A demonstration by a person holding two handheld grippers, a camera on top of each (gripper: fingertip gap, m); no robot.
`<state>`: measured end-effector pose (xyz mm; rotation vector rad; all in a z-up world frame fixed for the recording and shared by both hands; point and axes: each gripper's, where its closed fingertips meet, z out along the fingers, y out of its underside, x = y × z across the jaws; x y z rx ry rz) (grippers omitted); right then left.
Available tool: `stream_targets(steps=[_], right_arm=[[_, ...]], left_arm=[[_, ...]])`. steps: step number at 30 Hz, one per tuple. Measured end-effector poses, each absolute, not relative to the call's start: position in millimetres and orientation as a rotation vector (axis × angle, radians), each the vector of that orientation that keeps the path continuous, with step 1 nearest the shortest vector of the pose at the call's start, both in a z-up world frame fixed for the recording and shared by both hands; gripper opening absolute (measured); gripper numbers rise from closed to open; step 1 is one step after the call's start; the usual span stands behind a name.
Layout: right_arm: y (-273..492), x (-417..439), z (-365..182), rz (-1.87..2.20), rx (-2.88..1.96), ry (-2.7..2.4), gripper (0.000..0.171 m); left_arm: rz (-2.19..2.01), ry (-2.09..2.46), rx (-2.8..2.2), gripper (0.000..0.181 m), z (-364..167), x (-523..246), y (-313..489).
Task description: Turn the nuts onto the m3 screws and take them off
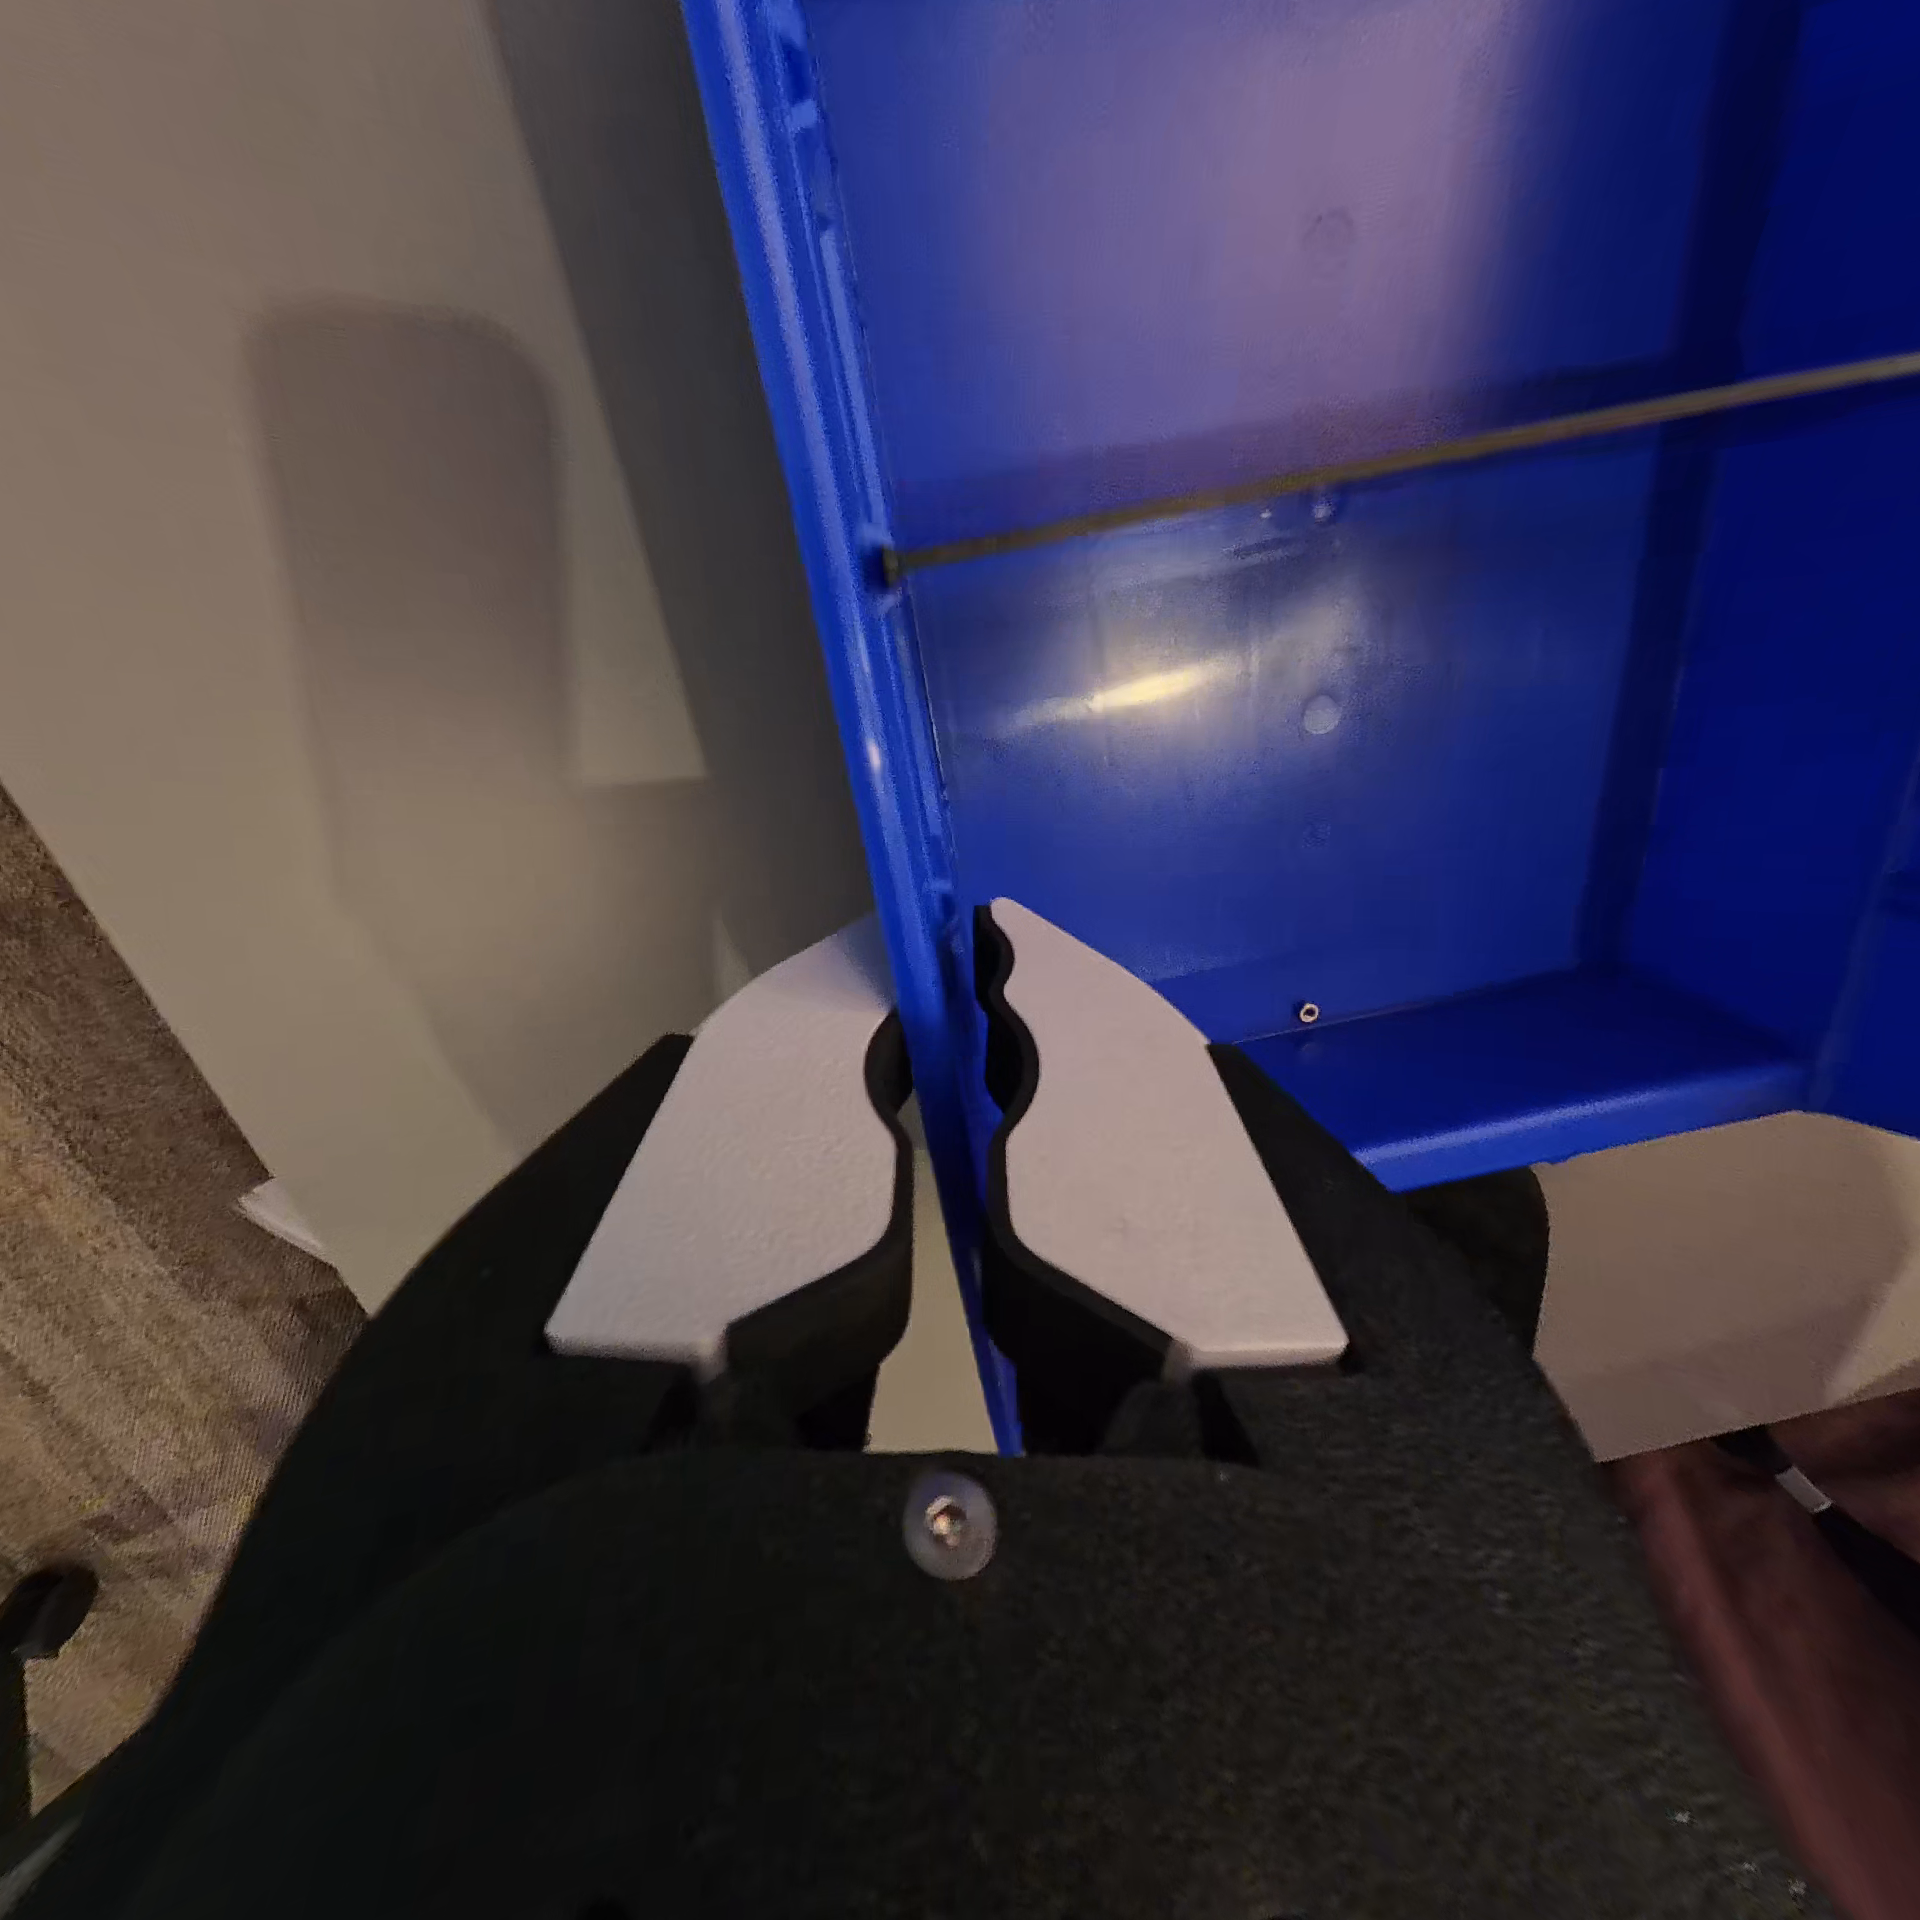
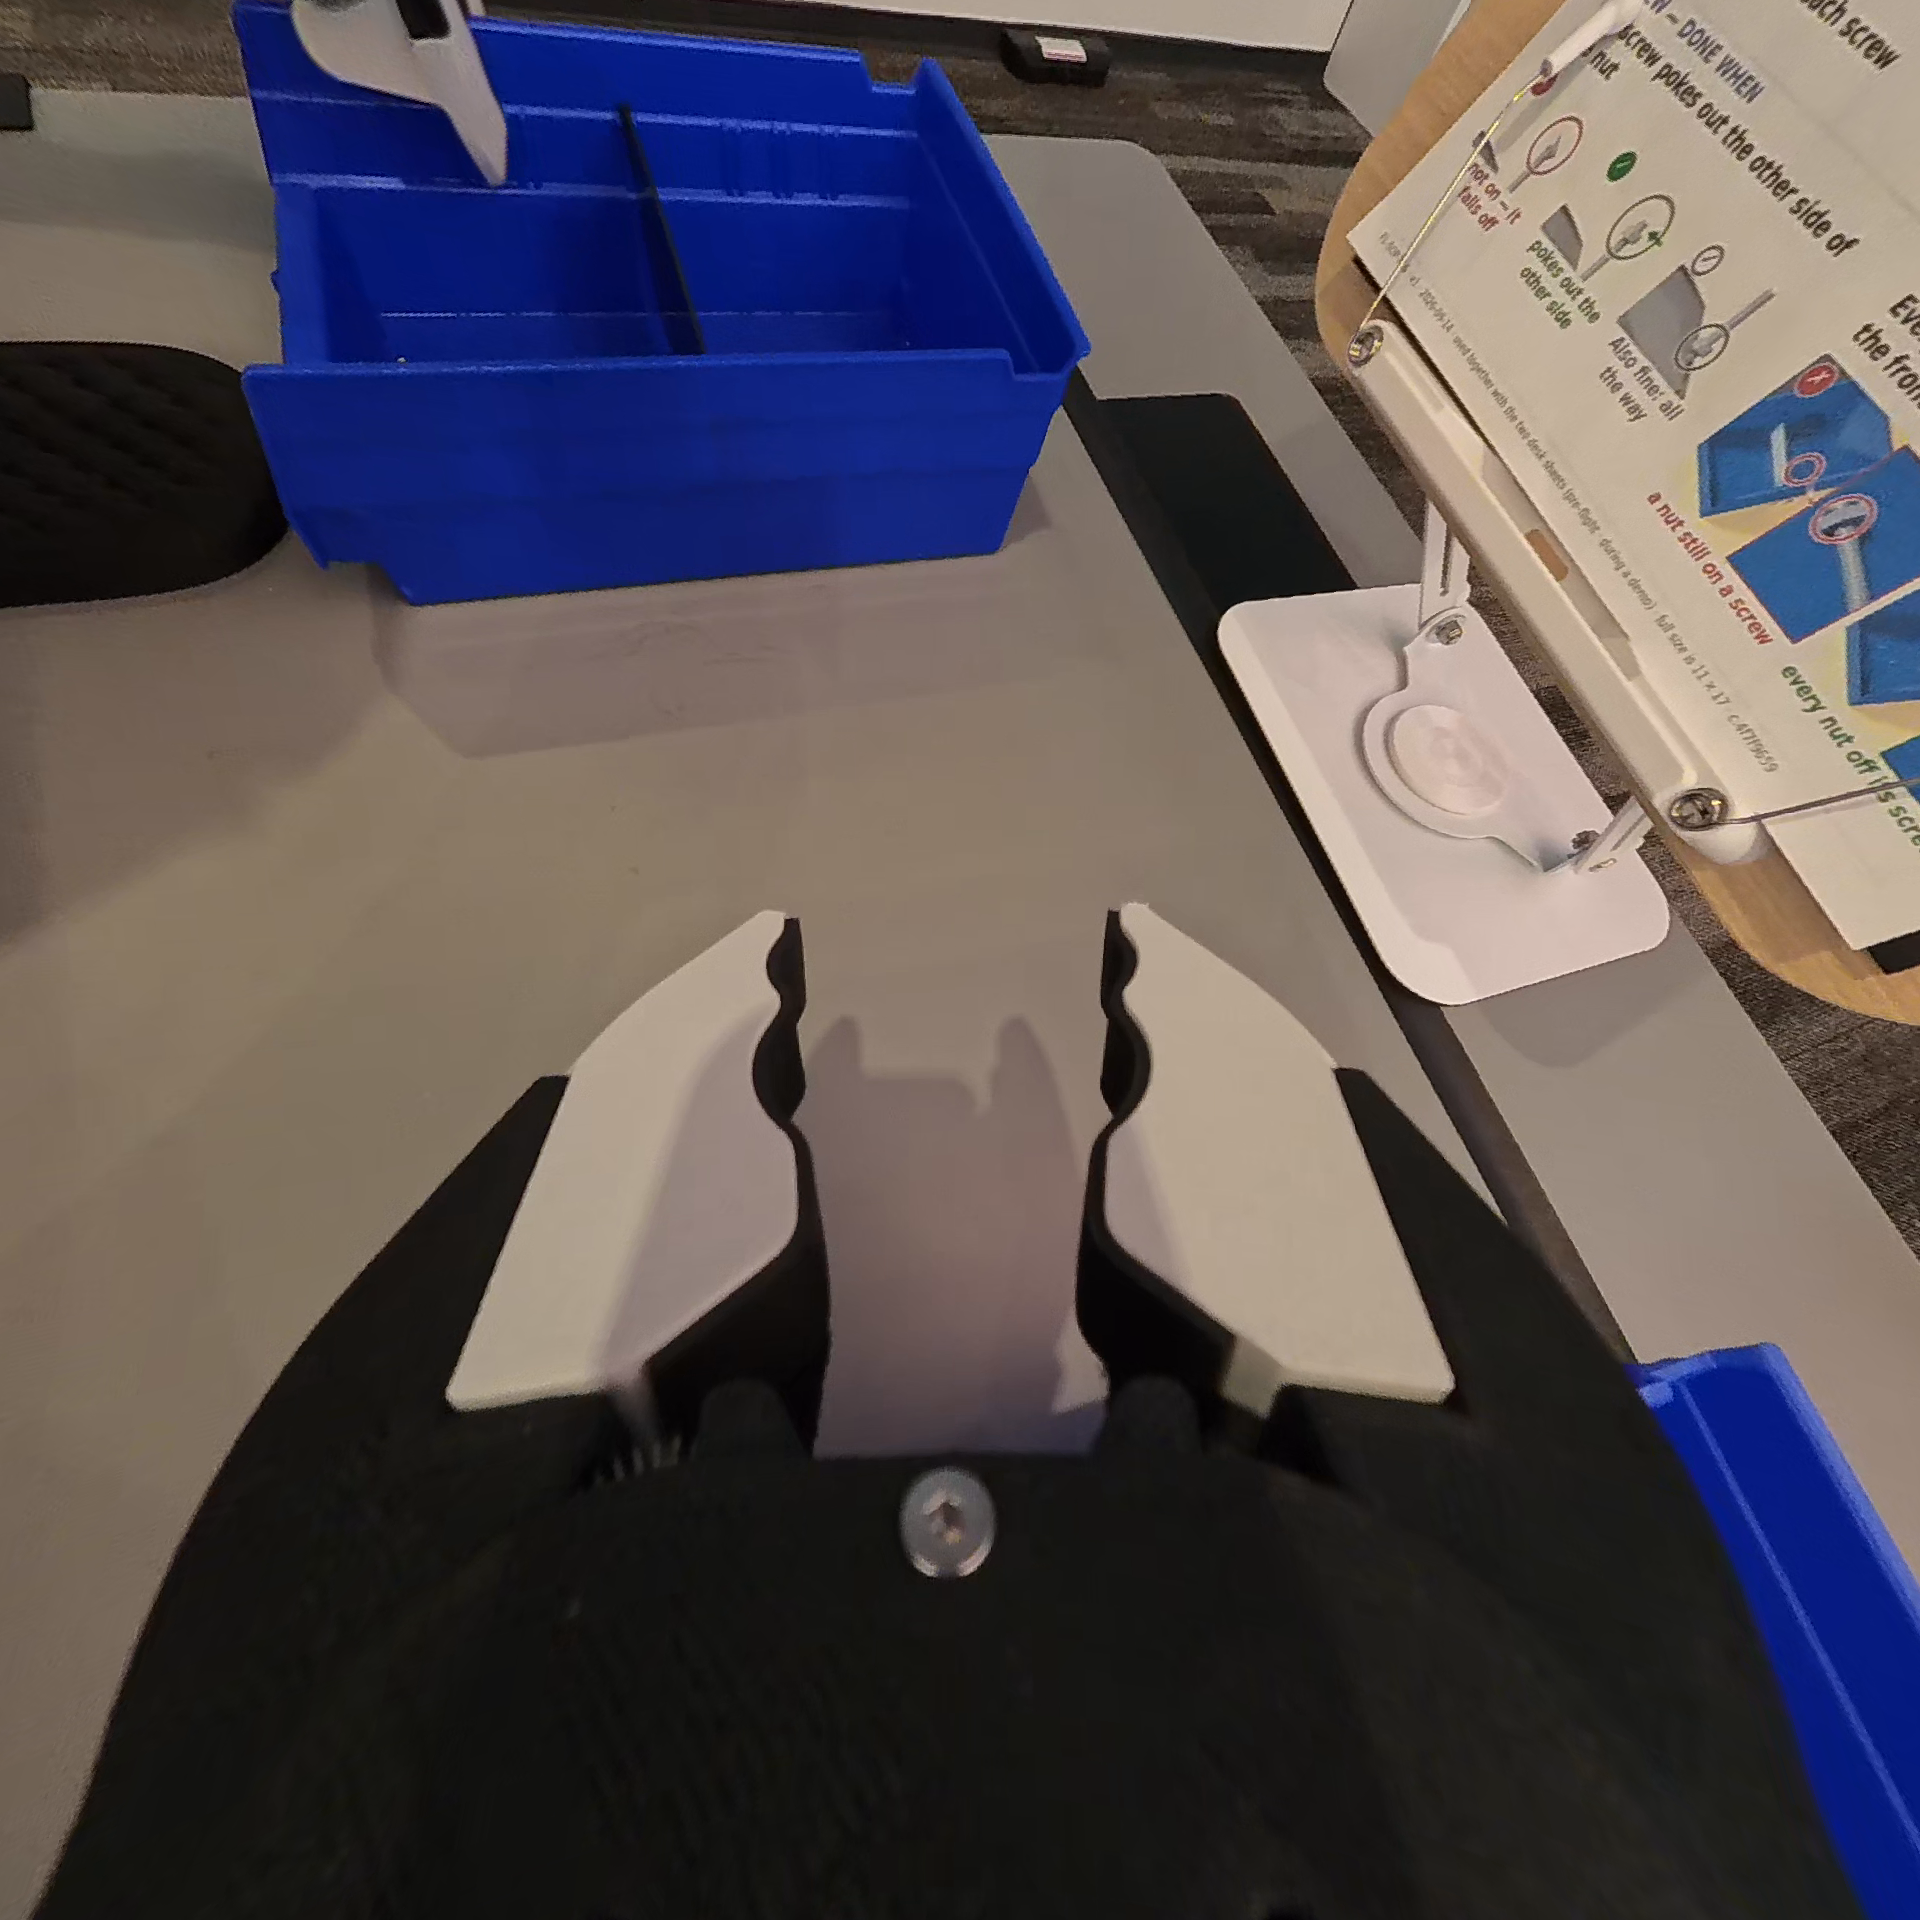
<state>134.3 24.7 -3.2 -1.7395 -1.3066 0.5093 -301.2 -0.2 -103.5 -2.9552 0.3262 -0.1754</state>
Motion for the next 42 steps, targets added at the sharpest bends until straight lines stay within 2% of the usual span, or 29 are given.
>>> stream_targets(steps=[23, 42], right_arm=[[24, 136, -6, 0.494, -1.747, -1.328, 0.056], [21, 131, -13, 0.490, -1.757, -1.365, 0.056]], left_arm=[[-0.156, 0.237, -3.051, 0.006, -121, -301, 4], [-0.189, 0.268, -2.859, 0.005, -117, -296, 4]])
